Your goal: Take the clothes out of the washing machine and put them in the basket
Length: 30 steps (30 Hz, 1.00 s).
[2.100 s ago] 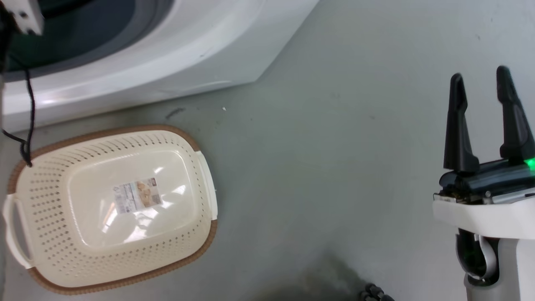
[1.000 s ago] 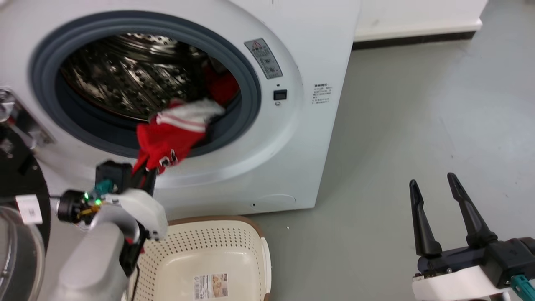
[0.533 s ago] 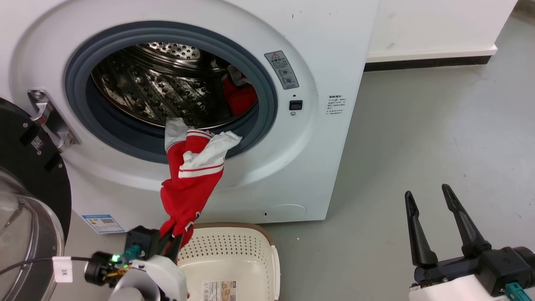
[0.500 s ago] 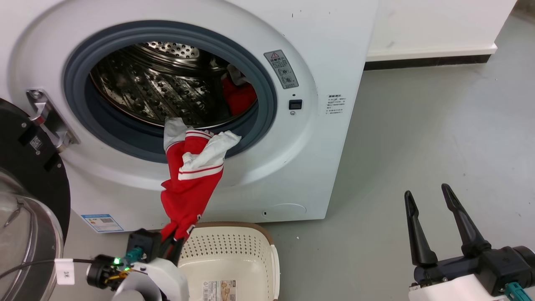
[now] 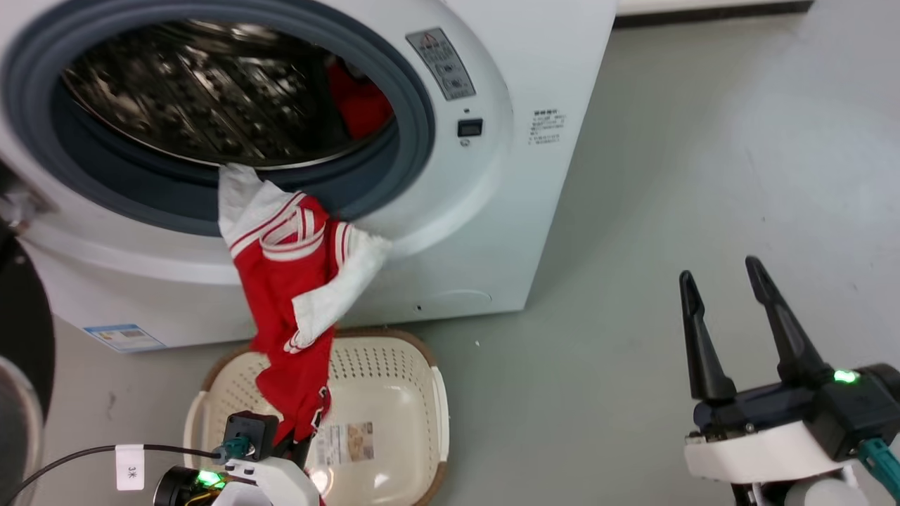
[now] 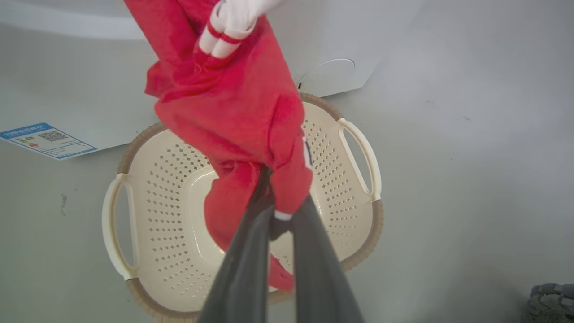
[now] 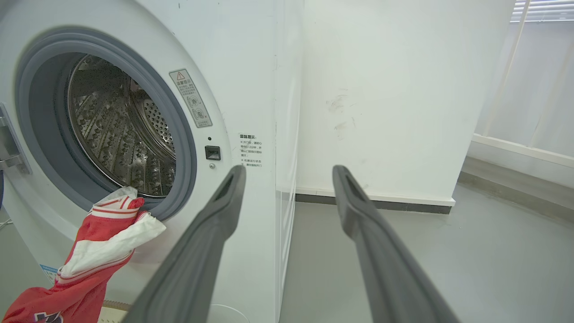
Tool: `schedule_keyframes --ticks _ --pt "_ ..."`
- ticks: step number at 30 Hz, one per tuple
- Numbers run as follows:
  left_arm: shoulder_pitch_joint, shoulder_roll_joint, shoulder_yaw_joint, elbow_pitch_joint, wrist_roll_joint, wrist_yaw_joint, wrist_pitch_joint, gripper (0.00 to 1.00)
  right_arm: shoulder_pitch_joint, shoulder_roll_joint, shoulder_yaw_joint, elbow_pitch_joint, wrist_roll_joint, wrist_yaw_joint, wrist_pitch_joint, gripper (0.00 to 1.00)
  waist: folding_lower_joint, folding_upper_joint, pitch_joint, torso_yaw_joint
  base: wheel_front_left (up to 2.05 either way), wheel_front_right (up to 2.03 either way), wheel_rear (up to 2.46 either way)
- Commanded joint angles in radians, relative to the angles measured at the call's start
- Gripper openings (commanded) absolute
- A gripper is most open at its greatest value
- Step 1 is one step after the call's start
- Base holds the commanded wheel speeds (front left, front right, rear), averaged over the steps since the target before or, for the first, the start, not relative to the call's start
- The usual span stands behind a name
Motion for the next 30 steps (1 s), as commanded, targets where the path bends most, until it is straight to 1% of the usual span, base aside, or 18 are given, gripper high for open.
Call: schedule_keyframes --ticks 1,10,15,18,21,25,30 --pt "-0.02 -0.008 0.002 0.019 -0.005 -0.005 -0.006 0.0 -0.019 0.001 0.001 -0.006 0.007 -0.001 -0.002 1.0 -0.0001 0.0 0.057 -0.032 0.0 0.0 0.0" --pt "-0.116 -0.042 0.005 0.217 -0.031 -0.026 -0.015 0.0 -0.102 0.001 0.003 -0.024 0.032 -0.001 -0.002 1.0 -0.0001 0.0 0.201 -0.084 0.0 0.0 0.0" --pt "-0.182 -0.05 0.027 0.312 -0.065 -0.033 -0.016 0.0 -0.139 0.001 0.002 -0.038 0.046 -0.001 -0.002 1.0 -0.0001 0.0 0.281 -0.103 0.0 0.0 0.0" --pt "-0.219 -0.053 0.033 0.365 -0.076 -0.032 0.002 0.0 -0.16 0.001 -0.002 -0.044 0.054 -0.001 -0.002 1.0 -0.0001 0.0 0.327 -0.112 0.0 0.0 0.0" --pt "-0.259 -0.048 0.035 0.401 -0.082 -0.033 0.024 0.0 -0.183 0.001 -0.007 -0.05 0.064 -0.001 -0.002 1.0 -0.0001 0.0 0.372 -0.12 0.0 0.0 0.0" --pt "-0.31 -0.04 0.034 0.422 -0.083 -0.026 0.028 0.0 -0.207 0.001 -0.015 -0.059 0.076 -0.001 -0.002 1.0 -0.0001 0.0 0.427 -0.125 0.0 0.0 0.0" --pt "-0.366 -0.04 0.029 0.439 -0.079 -0.004 0.041 0.0 -0.225 0.001 -0.023 -0.061 0.083 -0.001 -0.002 1.0 -0.0001 0.0 0.473 -0.124 0.0 0.0 0.0"
